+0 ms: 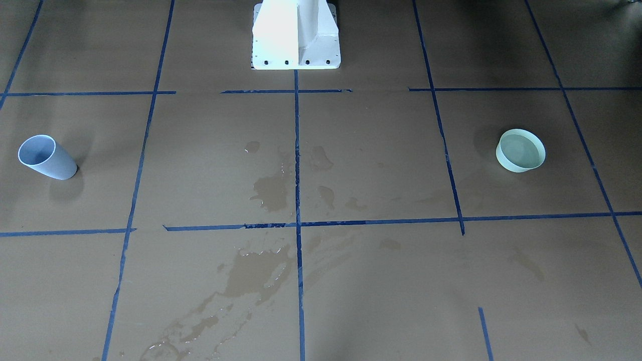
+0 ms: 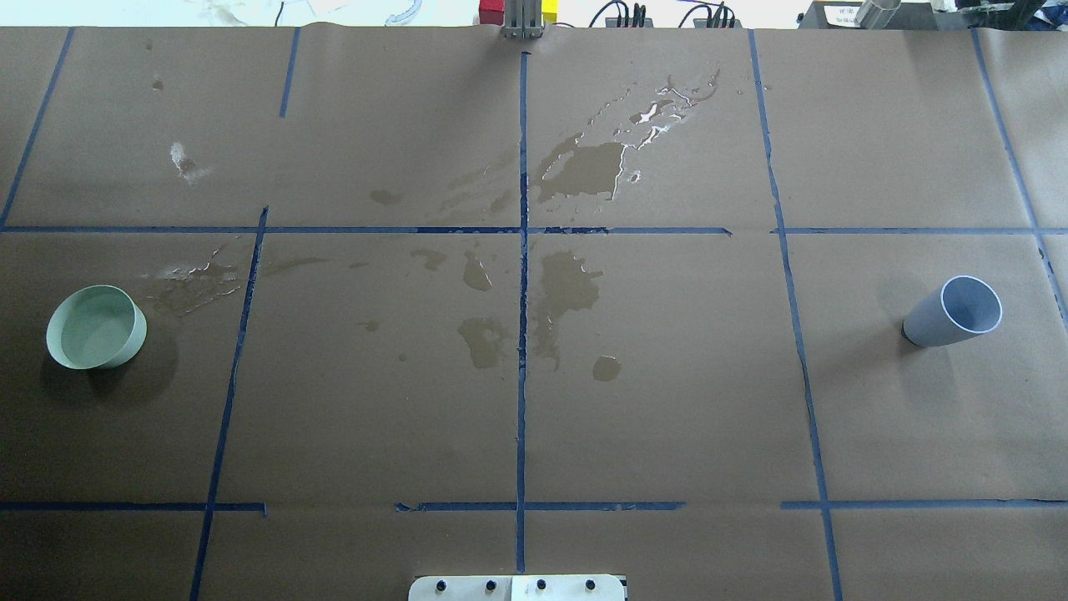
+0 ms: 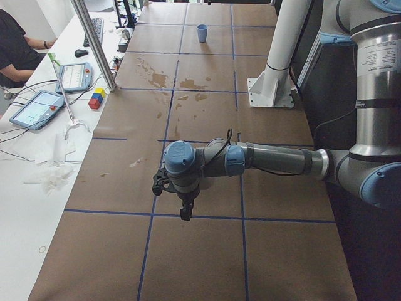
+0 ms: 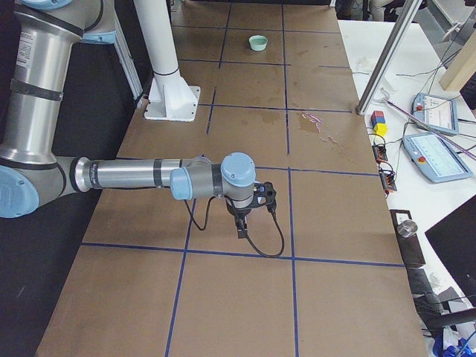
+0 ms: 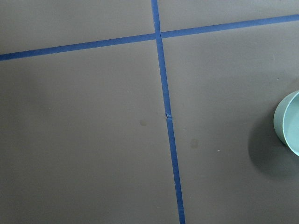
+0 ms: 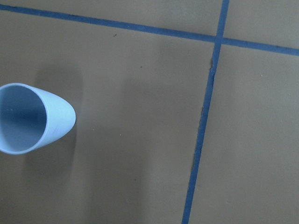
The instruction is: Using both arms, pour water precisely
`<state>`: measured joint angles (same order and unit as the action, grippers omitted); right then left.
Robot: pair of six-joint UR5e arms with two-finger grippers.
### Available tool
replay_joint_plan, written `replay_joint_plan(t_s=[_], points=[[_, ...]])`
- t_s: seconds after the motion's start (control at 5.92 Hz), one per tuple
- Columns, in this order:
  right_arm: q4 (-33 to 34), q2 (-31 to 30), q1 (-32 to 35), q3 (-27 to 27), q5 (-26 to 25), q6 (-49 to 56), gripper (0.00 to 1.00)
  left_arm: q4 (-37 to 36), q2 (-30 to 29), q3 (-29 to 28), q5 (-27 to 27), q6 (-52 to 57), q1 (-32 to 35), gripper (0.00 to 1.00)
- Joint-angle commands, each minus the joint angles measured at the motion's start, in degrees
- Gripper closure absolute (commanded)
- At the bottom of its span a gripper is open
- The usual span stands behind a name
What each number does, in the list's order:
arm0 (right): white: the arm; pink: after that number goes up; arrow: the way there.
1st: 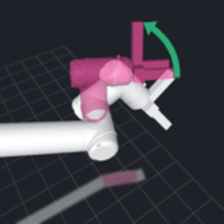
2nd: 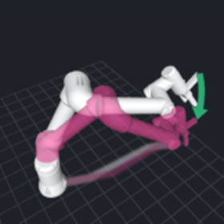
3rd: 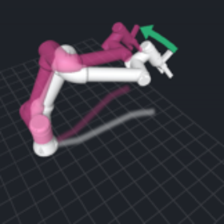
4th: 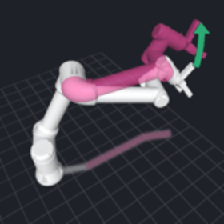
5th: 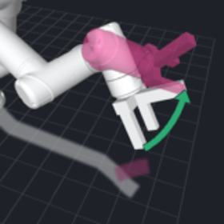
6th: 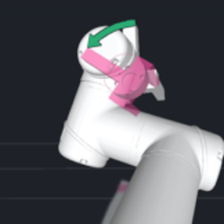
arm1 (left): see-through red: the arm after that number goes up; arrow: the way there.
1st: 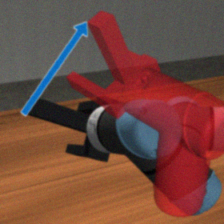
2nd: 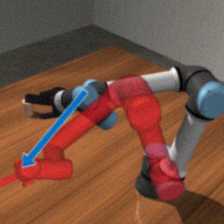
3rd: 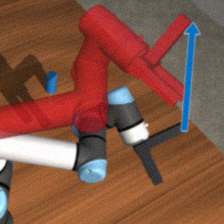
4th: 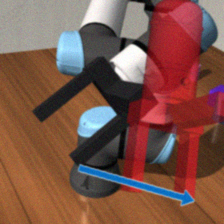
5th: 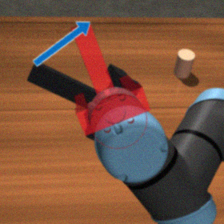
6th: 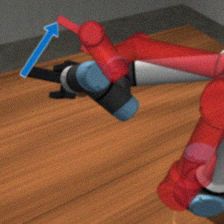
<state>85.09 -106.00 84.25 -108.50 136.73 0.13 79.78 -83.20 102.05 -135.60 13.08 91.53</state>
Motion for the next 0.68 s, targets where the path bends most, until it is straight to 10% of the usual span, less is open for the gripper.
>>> replay_joint_plan(t_s=[0.0, 0.51], points=[[0.43, -1.93, 0.65, -1.01, 0.29, 0.22, 0.00, 3.34, 0.84, 0.34, -0.10, 0.02, -0.03, 0.00], [0.17, -2.29, 0.57, -1.45, -0.85, 0.22, 0.00, 4.50, 1.29, 0.08, -0.19, 0.10, -0.12, 0.00]])
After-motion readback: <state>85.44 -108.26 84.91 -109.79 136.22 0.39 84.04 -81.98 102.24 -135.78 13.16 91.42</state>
